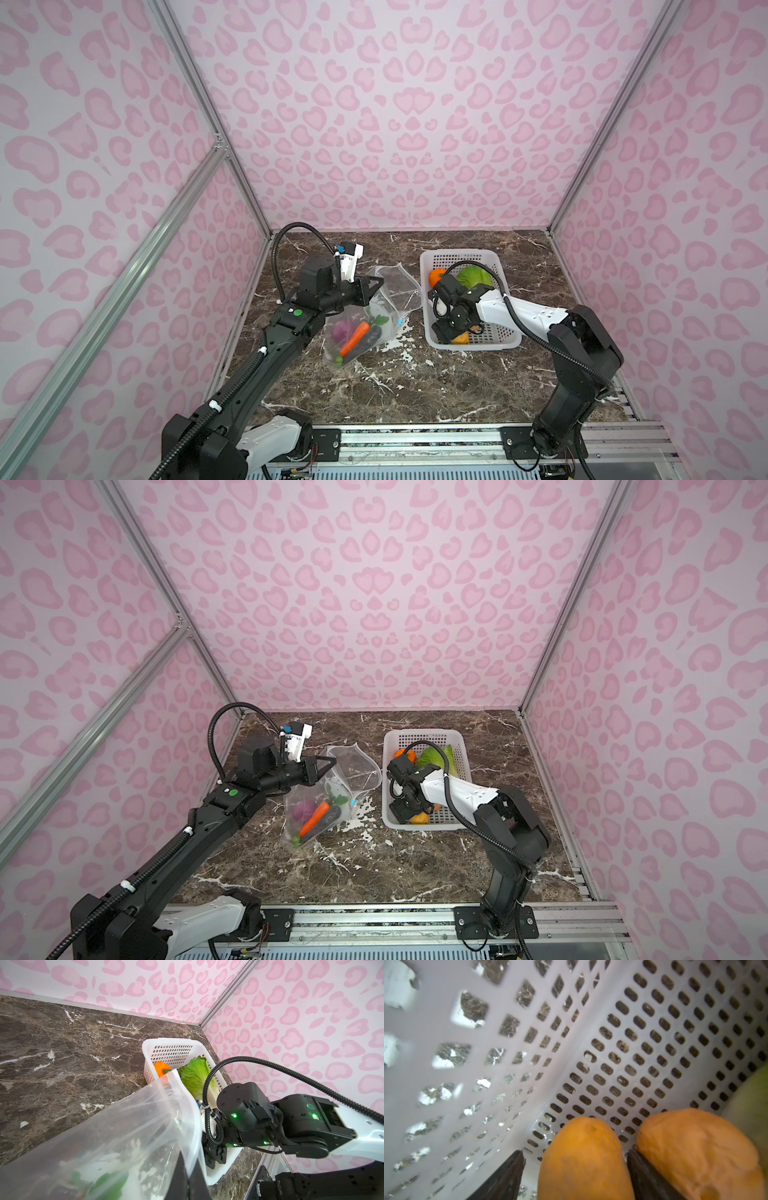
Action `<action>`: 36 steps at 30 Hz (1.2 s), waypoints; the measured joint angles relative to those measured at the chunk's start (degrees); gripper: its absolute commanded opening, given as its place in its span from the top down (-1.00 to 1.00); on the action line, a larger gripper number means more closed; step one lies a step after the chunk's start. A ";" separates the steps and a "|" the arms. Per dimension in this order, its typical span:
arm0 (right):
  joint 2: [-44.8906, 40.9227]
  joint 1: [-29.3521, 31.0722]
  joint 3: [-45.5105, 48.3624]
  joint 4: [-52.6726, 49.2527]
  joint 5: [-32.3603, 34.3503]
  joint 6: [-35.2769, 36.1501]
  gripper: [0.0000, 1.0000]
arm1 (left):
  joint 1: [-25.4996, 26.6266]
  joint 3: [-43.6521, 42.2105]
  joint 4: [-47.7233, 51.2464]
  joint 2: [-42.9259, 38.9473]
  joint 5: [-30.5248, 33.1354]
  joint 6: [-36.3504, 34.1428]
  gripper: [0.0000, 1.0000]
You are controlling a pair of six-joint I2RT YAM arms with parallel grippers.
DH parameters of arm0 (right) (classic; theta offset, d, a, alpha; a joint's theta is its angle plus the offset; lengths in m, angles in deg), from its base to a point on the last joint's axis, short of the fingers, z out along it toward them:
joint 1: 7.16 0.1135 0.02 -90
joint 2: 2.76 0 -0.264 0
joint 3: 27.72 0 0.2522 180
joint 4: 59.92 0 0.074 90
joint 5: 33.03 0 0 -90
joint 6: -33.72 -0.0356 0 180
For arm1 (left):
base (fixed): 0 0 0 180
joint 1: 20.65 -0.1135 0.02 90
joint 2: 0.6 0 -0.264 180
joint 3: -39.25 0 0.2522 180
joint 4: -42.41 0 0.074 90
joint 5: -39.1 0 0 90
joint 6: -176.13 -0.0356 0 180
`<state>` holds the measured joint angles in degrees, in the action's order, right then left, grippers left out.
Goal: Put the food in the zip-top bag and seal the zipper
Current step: 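Grasp the yellow potato in the basket with the right gripper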
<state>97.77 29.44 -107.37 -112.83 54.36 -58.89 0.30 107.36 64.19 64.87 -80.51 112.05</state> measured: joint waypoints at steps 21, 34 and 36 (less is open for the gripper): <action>-6.12 -4.52 -0.68 1.60 -5.03 -4.24 0.05 | 0.00 -0.17 -0.02 -1.16 0.52 0.00 0.96; -19.50 -8.20 2.19 17.68 -15.43 -12.90 0.08 | 0.00 -0.22 -0.02 -0.83 0.72 0.59 0.96; -20.65 -7.58 3.04 22.16 -17.53 -15.21 0.10 | 0.00 -0.22 -0.02 -0.83 0.70 0.59 0.96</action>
<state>77.11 21.86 -104.33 -90.67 36.83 -74.10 0.30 107.14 64.16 64.04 -79.81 112.64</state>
